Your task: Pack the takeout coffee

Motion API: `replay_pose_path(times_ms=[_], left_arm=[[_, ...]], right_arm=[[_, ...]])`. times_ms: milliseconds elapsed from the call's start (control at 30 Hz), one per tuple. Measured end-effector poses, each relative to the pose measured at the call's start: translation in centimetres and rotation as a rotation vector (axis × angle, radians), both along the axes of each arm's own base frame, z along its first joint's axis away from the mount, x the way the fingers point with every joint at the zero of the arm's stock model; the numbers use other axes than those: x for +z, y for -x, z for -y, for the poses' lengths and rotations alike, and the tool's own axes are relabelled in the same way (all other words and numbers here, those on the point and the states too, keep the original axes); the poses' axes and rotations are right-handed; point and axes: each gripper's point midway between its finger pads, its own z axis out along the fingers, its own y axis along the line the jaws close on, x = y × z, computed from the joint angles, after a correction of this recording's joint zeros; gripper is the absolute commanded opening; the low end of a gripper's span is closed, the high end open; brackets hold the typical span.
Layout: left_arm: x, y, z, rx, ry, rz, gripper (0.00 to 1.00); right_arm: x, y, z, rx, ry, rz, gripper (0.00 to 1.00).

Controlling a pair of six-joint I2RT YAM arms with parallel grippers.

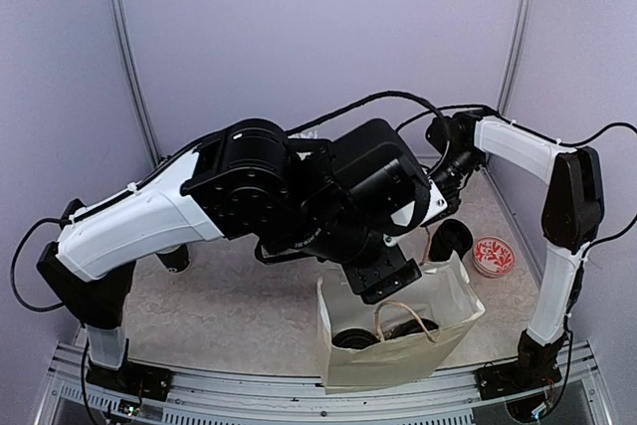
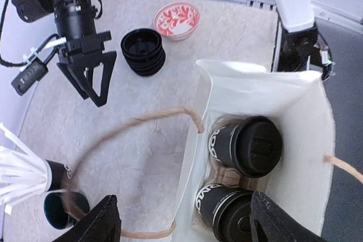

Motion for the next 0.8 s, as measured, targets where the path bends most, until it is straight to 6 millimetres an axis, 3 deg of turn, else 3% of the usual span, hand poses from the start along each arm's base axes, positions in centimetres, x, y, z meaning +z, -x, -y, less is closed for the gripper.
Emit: replay_pose_path(times_ms=[200,333,433,567,633,733,800], left_arm=[[5.8,0.8,-1.7,-0.03,0.206,-0.03,0.69],[7.7,-1.2,-4.5,0.037,0.289,-0.026,0.77],[7.7,-3.2,-5.4,0.084,0.312,-0.015,0.79],[6.0,-4.6,-4.4,0.083,0.292,-0.018,0.73],[4.9,-5.4,-3.4,0.075,0.281,-0.025,0.58],[3.4,-7.4,-2.3,0.069,0.279,-0.054,0.16],[2.7,-8.8,-2.0,0.06,0.274,-0.061,0.0]], right_arm=[[1.3,-0.2,0.3,-0.015,-0.007,0.025,0.65],[1.8,-0.1,0.6,-0.03,-0.005,0.024,0.65],[2.1,-0.1,0.7,-0.038,-0.004,0.027,0.65],[2.3,-0.1,0.8,-0.049,0.002,0.026,0.65],[2.3,-0.1,0.8,-0.056,0.005,0.024,0.65],[2.3,-0.4,0.9,-0.068,0.006,0.027,0.65],[2.4,-0.6,1.1,-0.079,0.005,0.03,0.65]])
